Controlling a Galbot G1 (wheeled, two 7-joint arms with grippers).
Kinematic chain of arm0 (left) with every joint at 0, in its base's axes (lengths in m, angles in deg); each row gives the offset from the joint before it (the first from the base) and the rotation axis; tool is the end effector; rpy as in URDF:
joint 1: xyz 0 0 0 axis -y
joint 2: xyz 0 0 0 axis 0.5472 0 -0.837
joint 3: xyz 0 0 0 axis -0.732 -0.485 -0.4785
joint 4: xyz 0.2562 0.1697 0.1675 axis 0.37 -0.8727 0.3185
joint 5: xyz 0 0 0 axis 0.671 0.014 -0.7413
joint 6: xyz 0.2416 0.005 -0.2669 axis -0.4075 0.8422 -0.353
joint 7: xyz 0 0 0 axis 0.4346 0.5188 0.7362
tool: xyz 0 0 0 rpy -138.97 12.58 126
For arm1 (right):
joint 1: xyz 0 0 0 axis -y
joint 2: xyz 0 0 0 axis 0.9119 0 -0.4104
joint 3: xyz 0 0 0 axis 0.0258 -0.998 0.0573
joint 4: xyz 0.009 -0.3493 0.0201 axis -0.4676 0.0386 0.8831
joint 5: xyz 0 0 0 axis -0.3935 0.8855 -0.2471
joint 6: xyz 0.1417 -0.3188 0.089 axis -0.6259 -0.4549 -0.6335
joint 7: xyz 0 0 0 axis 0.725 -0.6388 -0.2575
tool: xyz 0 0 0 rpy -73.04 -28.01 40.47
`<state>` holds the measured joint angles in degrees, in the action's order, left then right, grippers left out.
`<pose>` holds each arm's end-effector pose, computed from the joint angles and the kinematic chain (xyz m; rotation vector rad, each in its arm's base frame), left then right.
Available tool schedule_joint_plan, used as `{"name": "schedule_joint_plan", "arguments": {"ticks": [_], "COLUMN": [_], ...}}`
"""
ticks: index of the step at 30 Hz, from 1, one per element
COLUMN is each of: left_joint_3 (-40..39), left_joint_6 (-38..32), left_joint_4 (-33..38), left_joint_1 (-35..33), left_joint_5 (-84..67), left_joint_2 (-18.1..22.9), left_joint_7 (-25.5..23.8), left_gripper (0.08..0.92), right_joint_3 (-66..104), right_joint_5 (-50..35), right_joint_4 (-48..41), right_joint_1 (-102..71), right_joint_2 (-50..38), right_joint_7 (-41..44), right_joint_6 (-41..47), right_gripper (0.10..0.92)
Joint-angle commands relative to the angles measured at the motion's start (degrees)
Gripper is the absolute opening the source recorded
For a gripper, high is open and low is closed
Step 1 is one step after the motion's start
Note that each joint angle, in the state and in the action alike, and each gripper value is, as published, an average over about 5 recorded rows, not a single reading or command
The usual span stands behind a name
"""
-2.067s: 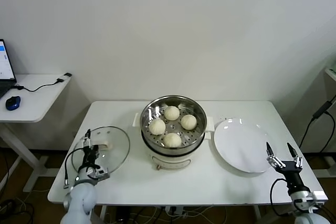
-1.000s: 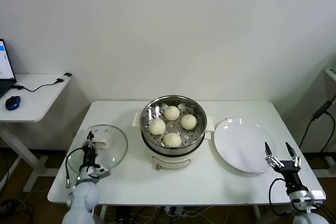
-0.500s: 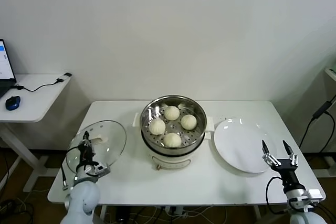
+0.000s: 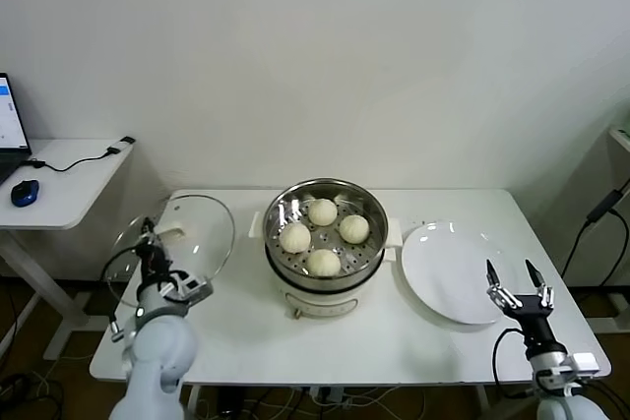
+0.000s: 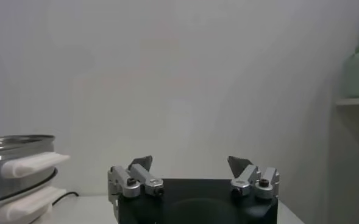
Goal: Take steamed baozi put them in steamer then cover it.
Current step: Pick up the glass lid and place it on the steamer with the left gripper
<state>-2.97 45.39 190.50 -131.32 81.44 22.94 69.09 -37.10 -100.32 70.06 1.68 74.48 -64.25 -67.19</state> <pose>0.3046 0.0290 -0.2786 0.5027 -2.1226 -1.7555 0.2159 -0.1924 -0.3838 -0.0086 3.0830 0.0648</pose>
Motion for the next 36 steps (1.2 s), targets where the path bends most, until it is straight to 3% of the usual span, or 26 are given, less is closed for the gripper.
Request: {"name": "schedule_joint_plan", "arguments": {"ticks": [1, 14, 26, 36], "left_joint_3": [-14.23, -27.73, -36.35, -37.29], "left_joint_6": [10.6, 11.73, 11.71, 12.43], "left_joint_4": [10.21, -3.49, -12.79, -14.66], "left_joint_1": [4.21, 17.47, 20.4, 20.49], "left_joint_5": [7.71, 9.33, 8.1, 9.13], "left_joint_2": [3.64, 10.83, 11.07, 11.07], "left_joint_7": [-14.35, -15.67, -12.43, -11.71], "left_gripper": [0.165, 0.165, 0.165, 0.165], "right_joint_3": [-0.08, 0.51, -0.16, -0.38], "right_joint_5": [1.17, 1.81, 1.89, 1.95], "right_joint_4": [-0.15, -2.05, -3.23, -3.79], "right_joint_1": [0.61, 1.59, 2.49, 2.9], "right_joint_2": [0.66, 1.42, 1.57, 1.68], "right_joint_7": [0.05, 0.14, 0.2, 0.21], "right_joint_6": [0.11, -0.01, -0.13, -0.27], "right_gripper": [0.823, 0.823, 0.823, 0.823]}}
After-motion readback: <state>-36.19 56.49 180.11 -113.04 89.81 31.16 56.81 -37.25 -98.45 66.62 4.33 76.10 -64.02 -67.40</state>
